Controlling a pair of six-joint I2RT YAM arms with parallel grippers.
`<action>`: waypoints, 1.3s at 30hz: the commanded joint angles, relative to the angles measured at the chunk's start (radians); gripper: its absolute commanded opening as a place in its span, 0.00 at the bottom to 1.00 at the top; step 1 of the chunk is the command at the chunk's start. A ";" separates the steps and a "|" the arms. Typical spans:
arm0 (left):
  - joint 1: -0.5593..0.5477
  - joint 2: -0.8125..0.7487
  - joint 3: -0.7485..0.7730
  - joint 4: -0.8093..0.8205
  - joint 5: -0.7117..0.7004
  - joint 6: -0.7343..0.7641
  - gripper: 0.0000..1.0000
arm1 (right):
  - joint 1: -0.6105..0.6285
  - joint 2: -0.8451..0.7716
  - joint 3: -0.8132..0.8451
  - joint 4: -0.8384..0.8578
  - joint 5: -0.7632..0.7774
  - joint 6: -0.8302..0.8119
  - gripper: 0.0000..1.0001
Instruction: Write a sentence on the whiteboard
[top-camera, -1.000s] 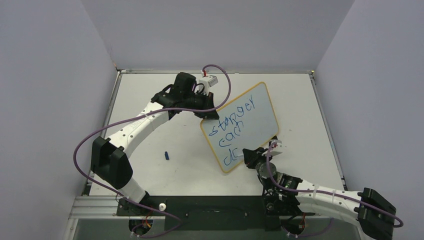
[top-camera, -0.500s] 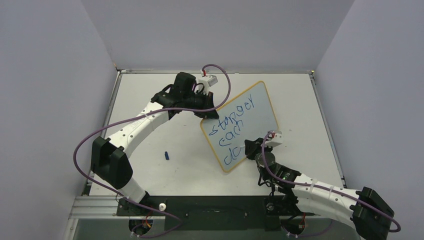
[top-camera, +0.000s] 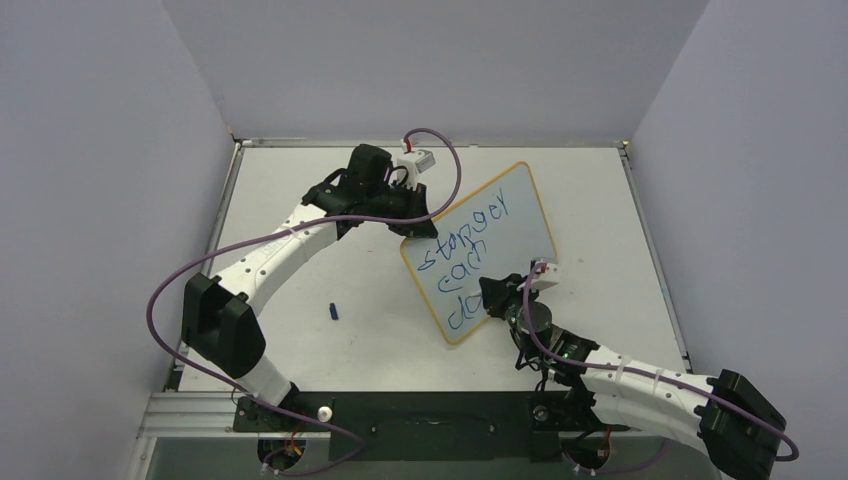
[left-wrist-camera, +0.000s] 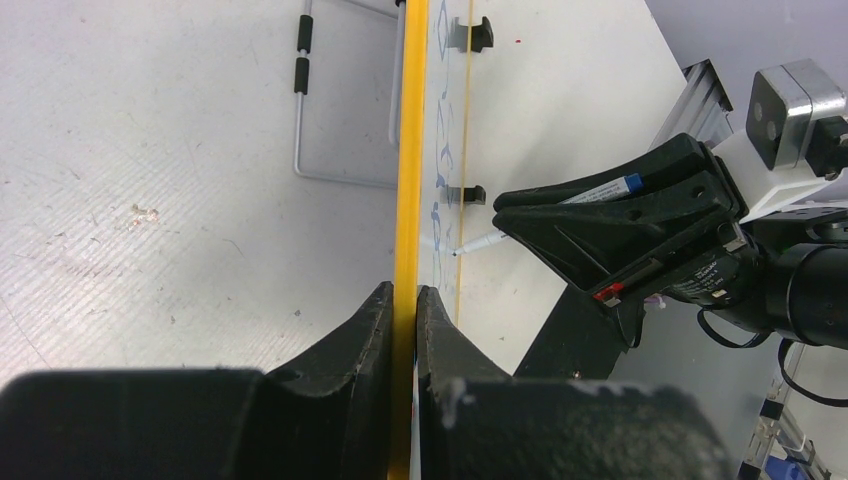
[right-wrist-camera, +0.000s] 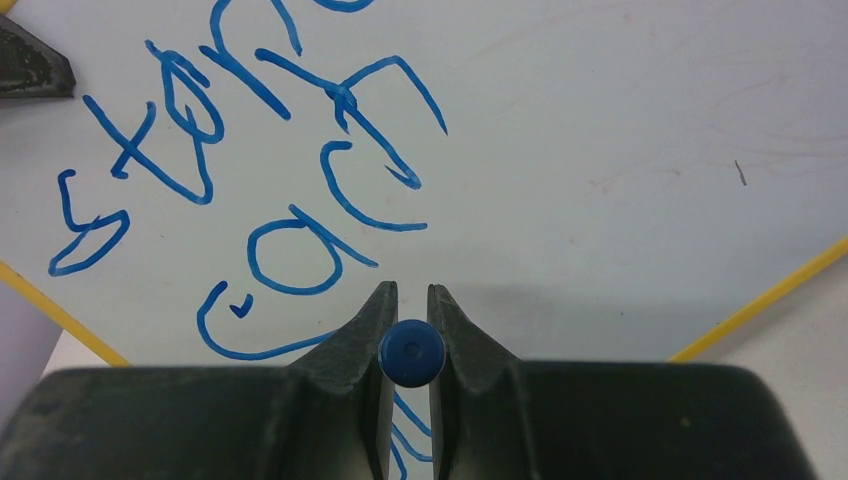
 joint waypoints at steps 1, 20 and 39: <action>-0.001 -0.033 0.019 0.019 -0.079 0.004 0.00 | -0.001 0.007 0.006 0.037 -0.030 0.011 0.00; -0.002 -0.027 0.028 0.016 -0.078 0.000 0.00 | -0.045 -0.092 -0.092 -0.130 0.090 0.037 0.00; -0.002 -0.031 0.026 0.013 -0.081 0.001 0.00 | -0.053 -0.274 0.066 -0.311 0.103 -0.082 0.00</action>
